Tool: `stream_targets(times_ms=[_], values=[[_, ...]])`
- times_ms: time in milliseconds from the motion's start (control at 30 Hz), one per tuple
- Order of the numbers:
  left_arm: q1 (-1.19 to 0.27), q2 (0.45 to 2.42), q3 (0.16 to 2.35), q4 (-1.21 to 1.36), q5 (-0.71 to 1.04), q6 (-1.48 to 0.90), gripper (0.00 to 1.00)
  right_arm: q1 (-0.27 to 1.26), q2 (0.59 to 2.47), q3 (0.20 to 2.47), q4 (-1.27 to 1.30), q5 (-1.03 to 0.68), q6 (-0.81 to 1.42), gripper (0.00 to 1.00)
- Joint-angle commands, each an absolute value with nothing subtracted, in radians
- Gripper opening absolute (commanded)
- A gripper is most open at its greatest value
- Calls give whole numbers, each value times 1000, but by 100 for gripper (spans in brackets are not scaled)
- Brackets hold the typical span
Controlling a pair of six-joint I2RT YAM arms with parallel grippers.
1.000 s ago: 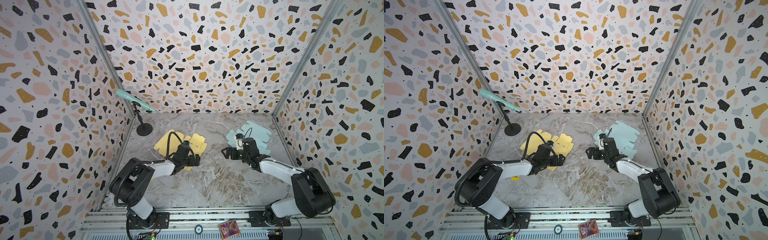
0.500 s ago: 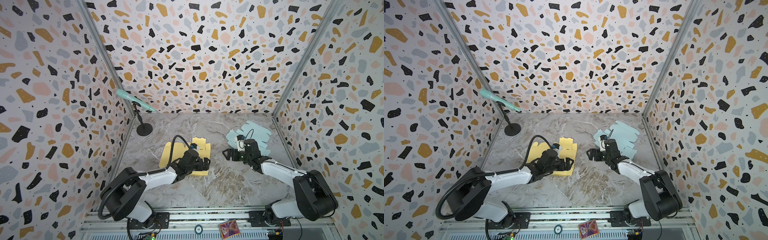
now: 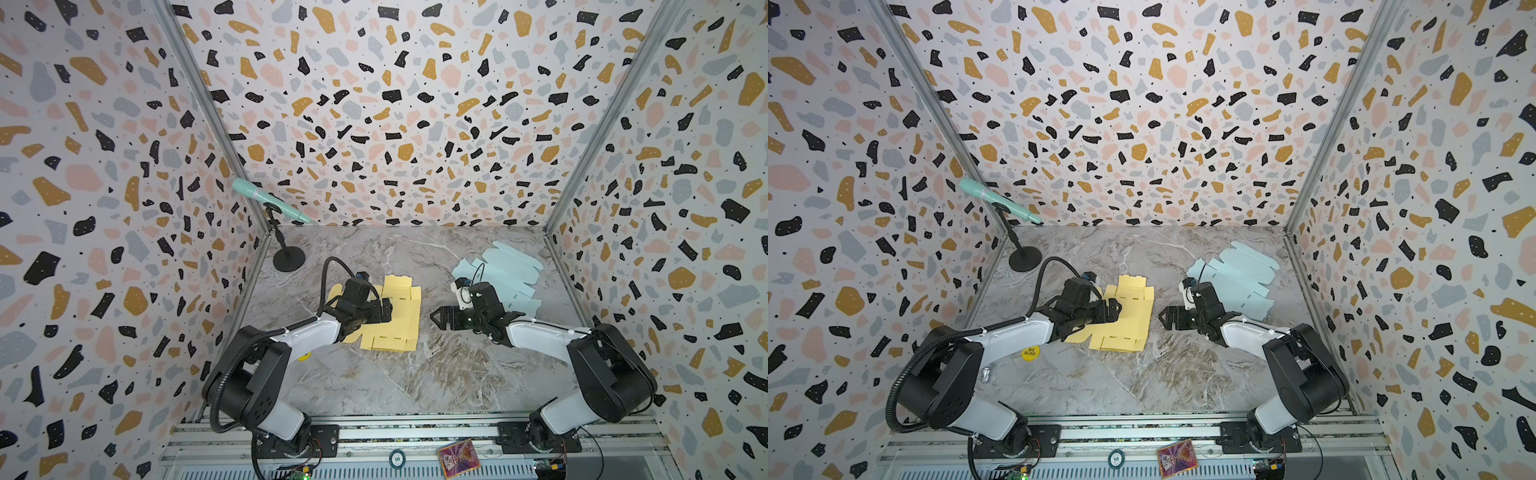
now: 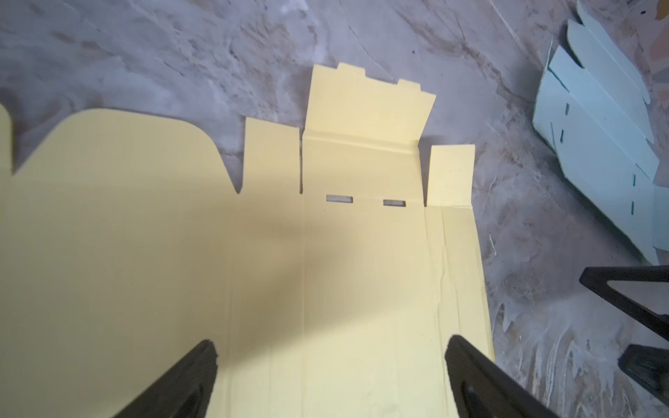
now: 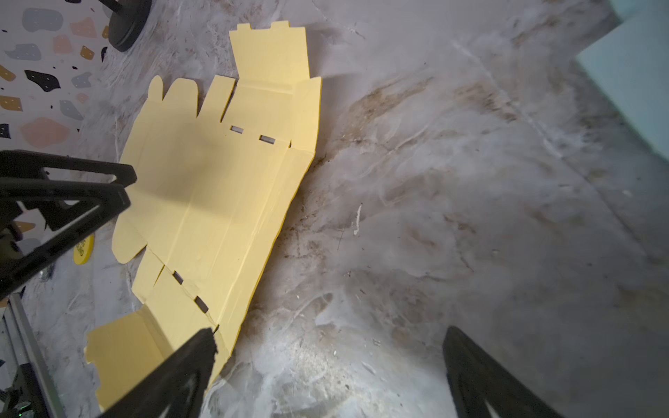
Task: Fold the paper box
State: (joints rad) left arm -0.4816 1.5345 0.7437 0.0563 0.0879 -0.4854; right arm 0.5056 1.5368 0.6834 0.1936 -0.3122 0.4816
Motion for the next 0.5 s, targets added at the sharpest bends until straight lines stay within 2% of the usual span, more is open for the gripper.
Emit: stream_targets(times_ms=[0, 467], values=[[-484, 1529, 702, 105, 144, -482, 100, 525, 1562, 736, 227, -338, 506, 99], [-599, 1509, 581, 237, 114, -607, 100, 538, 1594, 702, 319, -399, 555, 86]])
